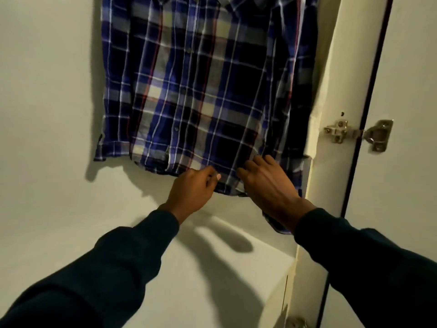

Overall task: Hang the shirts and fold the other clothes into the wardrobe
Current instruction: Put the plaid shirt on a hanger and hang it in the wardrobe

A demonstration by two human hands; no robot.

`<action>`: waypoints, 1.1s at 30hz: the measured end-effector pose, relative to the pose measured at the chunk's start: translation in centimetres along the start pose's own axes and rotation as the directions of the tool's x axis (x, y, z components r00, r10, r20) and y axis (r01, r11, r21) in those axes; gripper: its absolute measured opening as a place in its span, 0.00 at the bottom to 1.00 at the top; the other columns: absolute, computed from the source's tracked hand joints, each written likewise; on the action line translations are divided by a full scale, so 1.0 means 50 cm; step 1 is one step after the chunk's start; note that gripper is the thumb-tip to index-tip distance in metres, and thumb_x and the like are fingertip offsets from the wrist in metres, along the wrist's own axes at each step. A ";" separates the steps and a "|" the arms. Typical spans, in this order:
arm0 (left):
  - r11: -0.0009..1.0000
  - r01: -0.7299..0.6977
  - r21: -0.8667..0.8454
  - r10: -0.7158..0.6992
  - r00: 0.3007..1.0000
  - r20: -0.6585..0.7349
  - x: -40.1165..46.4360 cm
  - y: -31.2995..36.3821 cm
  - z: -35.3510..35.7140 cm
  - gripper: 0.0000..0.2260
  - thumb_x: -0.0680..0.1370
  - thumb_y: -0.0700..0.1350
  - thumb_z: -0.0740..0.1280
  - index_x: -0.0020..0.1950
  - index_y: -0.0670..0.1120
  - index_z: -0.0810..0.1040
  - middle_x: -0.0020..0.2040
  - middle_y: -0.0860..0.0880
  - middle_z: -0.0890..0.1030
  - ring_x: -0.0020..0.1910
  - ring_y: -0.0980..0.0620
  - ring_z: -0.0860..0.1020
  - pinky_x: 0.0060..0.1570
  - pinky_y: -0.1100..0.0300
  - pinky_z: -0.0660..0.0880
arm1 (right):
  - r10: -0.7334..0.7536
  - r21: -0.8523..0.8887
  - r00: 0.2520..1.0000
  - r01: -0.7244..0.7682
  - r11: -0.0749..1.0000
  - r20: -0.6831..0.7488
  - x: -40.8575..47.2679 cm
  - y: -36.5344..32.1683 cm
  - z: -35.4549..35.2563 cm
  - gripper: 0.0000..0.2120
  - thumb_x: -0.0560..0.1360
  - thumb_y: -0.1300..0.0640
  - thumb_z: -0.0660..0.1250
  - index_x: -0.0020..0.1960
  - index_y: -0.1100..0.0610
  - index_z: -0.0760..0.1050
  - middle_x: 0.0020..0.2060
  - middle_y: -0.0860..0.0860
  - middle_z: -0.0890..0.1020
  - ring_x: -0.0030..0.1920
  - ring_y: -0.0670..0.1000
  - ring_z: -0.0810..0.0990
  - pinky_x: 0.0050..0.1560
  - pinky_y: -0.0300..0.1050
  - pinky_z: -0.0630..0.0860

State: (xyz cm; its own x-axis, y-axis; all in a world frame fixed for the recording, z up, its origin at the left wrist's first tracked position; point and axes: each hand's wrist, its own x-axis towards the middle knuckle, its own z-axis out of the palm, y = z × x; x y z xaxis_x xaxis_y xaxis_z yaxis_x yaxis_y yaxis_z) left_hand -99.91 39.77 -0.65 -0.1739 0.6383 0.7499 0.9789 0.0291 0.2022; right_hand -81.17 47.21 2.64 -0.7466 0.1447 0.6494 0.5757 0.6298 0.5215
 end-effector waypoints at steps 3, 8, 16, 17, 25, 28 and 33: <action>0.992 0.129 0.001 -0.129 0.987 0.094 -0.064 -0.002 -0.013 0.11 0.84 0.53 0.61 0.57 0.49 0.79 0.44 0.45 0.82 0.45 0.43 0.79 0.39 0.57 0.69 | 0.015 0.095 0.999 -0.019 0.995 0.045 -0.035 -0.045 0.020 0.10 0.69 0.62 0.73 0.49 0.56 0.80 0.39 0.55 0.80 0.40 0.59 0.77 0.42 0.51 0.71; 0.951 0.293 0.099 -0.307 0.933 0.187 -0.163 -0.015 -0.032 0.11 0.83 0.52 0.61 0.59 0.48 0.78 0.50 0.42 0.81 0.51 0.41 0.78 0.46 0.55 0.72 | 0.007 0.264 0.985 -0.052 0.963 0.170 -0.100 -0.131 0.060 0.11 0.70 0.61 0.73 0.52 0.56 0.81 0.41 0.55 0.82 0.43 0.60 0.80 0.44 0.50 0.74; 0.847 0.458 0.271 -0.510 0.844 0.165 -0.289 -0.009 -0.079 0.12 0.83 0.53 0.60 0.58 0.48 0.78 0.54 0.45 0.83 0.55 0.42 0.77 0.49 0.53 0.75 | -0.155 0.564 0.979 0.054 0.824 0.132 -0.131 -0.243 0.085 0.13 0.83 0.56 0.59 0.66 0.55 0.74 0.54 0.53 0.82 0.53 0.56 0.79 0.54 0.48 0.72; 0.825 0.487 0.287 -0.542 0.826 0.157 -0.303 -0.002 -0.085 0.13 0.83 0.54 0.60 0.58 0.48 0.78 0.54 0.45 0.82 0.55 0.42 0.77 0.49 0.53 0.74 | -0.177 0.586 0.977 0.077 0.807 0.116 -0.131 -0.253 0.085 0.13 0.82 0.56 0.59 0.65 0.54 0.74 0.53 0.53 0.82 0.53 0.56 0.79 0.54 0.48 0.72; 0.564 0.729 0.388 -0.733 0.658 -0.170 -0.466 0.116 -0.117 0.13 0.84 0.52 0.59 0.58 0.45 0.77 0.48 0.42 0.82 0.52 0.42 0.77 0.49 0.51 0.74 | -0.288 0.767 0.943 0.307 0.563 -0.166 -0.157 -0.318 0.082 0.10 0.78 0.59 0.64 0.58 0.56 0.78 0.47 0.55 0.84 0.50 0.61 0.81 0.52 0.53 0.72; 0.467 0.804 0.367 -0.770 0.574 -0.278 -0.551 0.189 -0.141 0.11 0.83 0.53 0.59 0.55 0.48 0.76 0.46 0.47 0.84 0.49 0.43 0.80 0.46 0.48 0.77 | -0.333 0.827 0.912 0.370 0.423 -0.238 -0.188 -0.332 0.057 0.09 0.79 0.59 0.64 0.57 0.56 0.78 0.46 0.55 0.84 0.49 0.61 0.80 0.51 0.53 0.73; 0.304 0.873 0.381 -0.773 0.460 -0.437 -0.664 0.329 -0.190 0.12 0.84 0.49 0.61 0.63 0.46 0.76 0.54 0.45 0.83 0.54 0.44 0.79 0.50 0.49 0.75 | -0.225 0.796 0.845 0.534 0.285 -0.486 -0.266 -0.394 -0.011 0.06 0.73 0.66 0.68 0.48 0.58 0.78 0.33 0.53 0.79 0.35 0.60 0.78 0.38 0.50 0.74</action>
State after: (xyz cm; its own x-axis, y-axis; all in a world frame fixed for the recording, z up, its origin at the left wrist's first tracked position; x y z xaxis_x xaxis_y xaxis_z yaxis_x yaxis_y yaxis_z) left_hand -79.04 11.73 -16.24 -0.8837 -0.0652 0.4635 0.1863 0.8594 0.4761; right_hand -82.39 32.45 -15.97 -0.5984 -0.3902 0.6997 -0.4998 0.8644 0.0546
